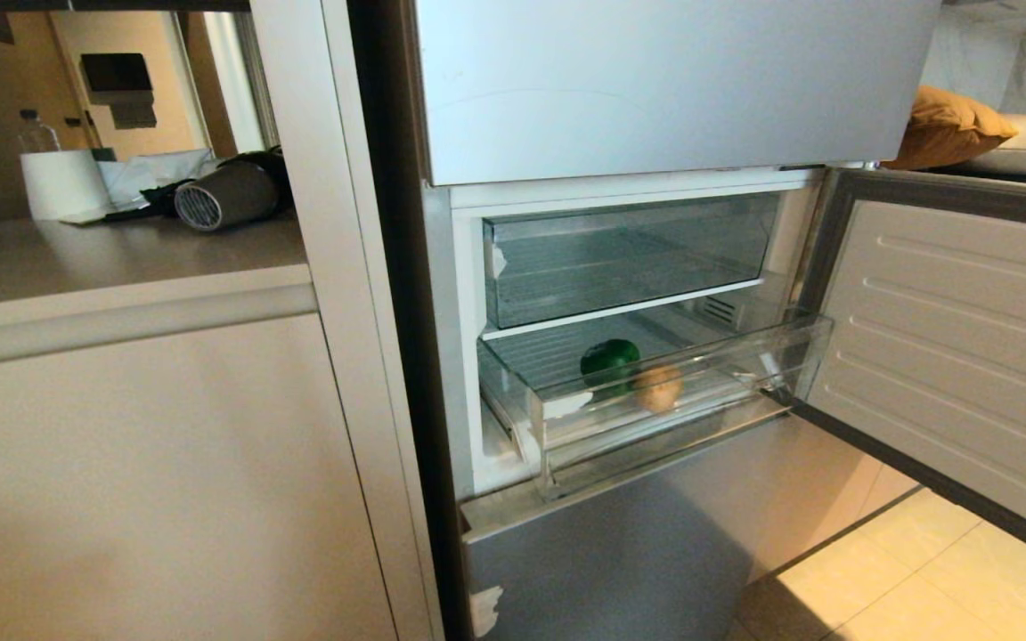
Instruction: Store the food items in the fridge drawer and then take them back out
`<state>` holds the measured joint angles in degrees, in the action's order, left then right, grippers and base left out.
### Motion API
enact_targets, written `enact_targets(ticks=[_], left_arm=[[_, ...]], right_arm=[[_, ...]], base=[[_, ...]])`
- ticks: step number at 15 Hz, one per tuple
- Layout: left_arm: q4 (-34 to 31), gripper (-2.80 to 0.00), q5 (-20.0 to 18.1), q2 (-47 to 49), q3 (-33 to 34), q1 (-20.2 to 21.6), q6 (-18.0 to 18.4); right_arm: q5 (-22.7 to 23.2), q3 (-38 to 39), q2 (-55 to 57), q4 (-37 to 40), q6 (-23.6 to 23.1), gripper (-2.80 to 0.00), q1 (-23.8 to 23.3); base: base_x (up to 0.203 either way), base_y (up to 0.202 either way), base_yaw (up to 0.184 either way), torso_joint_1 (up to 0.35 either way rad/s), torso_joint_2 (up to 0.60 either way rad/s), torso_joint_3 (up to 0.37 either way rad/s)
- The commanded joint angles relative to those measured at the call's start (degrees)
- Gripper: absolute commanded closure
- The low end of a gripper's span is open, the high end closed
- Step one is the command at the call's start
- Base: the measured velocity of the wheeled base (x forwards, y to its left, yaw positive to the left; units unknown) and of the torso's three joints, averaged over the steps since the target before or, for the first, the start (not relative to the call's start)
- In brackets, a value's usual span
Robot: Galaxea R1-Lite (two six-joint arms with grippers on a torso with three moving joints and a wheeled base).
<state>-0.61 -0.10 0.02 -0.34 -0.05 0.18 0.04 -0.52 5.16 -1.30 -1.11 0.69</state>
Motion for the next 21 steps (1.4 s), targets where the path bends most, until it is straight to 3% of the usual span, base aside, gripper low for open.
enact_targets(ticks=[1, 11, 21], left_arm=[[0.0, 0.0, 0.0, 0.0, 0.0, 0.0, 0.0], [0.0, 0.0, 0.0, 0.0, 0.0, 0.0, 0.0], [0.0, 0.0, 0.0, 0.0, 0.0, 0.0, 0.0]], right_arm=[[-0.6, 0.4, -5.1, 1.5, 2.8, 0.0, -0.5], [-0.6, 0.4, -5.1, 1.5, 2.9, 0.0, -0.5], [-0.6, 0.4, -5.1, 1.5, 3.0, 0.0, -0.5]], base=[[0.0, 0.0, 0.0, 0.0, 0.0, 0.0], [0.0, 0.0, 0.0, 0.012, -0.03, -0.019], [0.0, 0.0, 0.0, 0.207, -0.54, -0.334]])
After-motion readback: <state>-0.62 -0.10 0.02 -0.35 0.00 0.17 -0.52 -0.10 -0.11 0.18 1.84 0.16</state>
